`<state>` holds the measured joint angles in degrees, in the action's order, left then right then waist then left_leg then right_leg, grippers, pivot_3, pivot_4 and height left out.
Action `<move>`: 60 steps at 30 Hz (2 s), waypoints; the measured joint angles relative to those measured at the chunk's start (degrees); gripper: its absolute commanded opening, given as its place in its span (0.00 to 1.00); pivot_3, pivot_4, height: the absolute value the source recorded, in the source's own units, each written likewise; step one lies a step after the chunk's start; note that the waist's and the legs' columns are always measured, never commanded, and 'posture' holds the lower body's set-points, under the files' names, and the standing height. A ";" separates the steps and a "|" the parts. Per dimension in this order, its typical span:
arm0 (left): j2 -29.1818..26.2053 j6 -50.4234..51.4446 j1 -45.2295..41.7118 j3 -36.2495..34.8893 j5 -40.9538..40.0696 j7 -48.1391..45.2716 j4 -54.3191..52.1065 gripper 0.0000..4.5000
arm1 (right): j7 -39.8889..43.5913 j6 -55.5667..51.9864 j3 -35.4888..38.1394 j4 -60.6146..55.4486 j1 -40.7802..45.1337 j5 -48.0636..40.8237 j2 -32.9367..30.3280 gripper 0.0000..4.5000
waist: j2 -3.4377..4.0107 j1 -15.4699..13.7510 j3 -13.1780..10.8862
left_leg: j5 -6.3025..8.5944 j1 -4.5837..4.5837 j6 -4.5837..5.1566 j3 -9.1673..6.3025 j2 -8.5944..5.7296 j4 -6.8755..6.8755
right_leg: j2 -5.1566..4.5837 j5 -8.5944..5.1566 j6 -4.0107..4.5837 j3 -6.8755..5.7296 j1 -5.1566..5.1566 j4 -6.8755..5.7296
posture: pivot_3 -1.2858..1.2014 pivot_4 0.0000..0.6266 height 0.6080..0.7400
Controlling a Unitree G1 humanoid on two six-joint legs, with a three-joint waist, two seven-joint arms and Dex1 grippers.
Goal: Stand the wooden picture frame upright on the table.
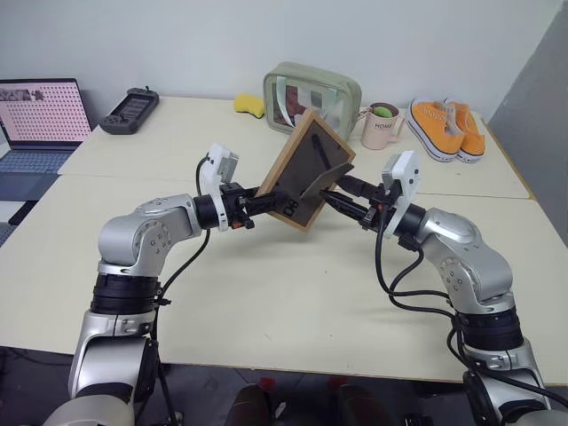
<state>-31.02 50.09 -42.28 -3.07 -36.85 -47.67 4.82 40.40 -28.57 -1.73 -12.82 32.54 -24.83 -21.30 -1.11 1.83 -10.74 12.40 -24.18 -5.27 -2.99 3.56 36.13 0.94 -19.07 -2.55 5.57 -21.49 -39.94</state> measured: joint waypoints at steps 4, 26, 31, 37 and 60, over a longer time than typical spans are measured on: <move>1.00 1.94 -1.00 0.00 -0.24 0.79 0.18 0.29 | -0.01 0.83 -0.13 -0.21 -0.07 1.34 -1.31 0.43 | 0.00 0.01 0.00 | 0.00 0.00 0.01 0.00 -0.01 0.00 | 0.00 0.00 0.00 0.00 0.01 0.00 | 0.52 0.24 1.00; 2.20 37.00 -1.85 -17.53 -15.24 13.61 2.41 0.29 | -0.10 61.56 -4.81 28.38 -4.70 36.56 -25.14 0.43 | -0.02 0.42 -0.01 | -0.01 0.04 0.01 0.02 -0.01 0.16 | -0.01 0.00 -0.01 0.03 0.06 -0.04 | 0.52 0.24 1.00; 3.47 42.13 -1.64 -19.05 -30.58 22.76 7.31 0.29 | -12.41 78.42 -8.14 35.98 -1.92 49.92 -24.29 0.47 | -0.02 0.47 -0.01 | -0.14 0.05 -0.23 -0.01 0.00 0.31 | -0.04 0.00 -0.01 0.05 0.07 -0.18 | 0.52 0.24 1.00; 1.55 42.10 0.29 -16.36 -50.22 35.10 9.49 0.29 | -24.04 83.59 -8.50 40.95 -0.05 57.44 -21.96 0.72 | -0.02 0.43 -0.01 | -0.15 0.07 -0.25 -0.06 -0.03 0.66 | -0.06 0.00 0.00 0.07 0.11 -0.51 | 0.52 0.24 1.00; 1.73 27.34 6.69 -8.97 -73.57 55.84 6.66 0.29 | -50.24 86.87 -10.31 39.68 6.85 73.54 -20.08 0.76 | -0.02 0.04 -0.01 | -0.15 0.22 -0.24 -0.01 -0.13 0.81 | -0.07 0.00 0.01 0.16 0.11 -0.88 | 0.52 0.24 1.00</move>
<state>-29.29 77.44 -35.59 -12.04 -110.42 8.17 11.48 -9.84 58.30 -12.04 26.86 39.39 48.72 -41.38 -1.13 1.88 -10.75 12.25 -23.96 -5.51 -3.01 3.44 36.94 0.86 -19.07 -2.55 5.73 -21.38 -40.82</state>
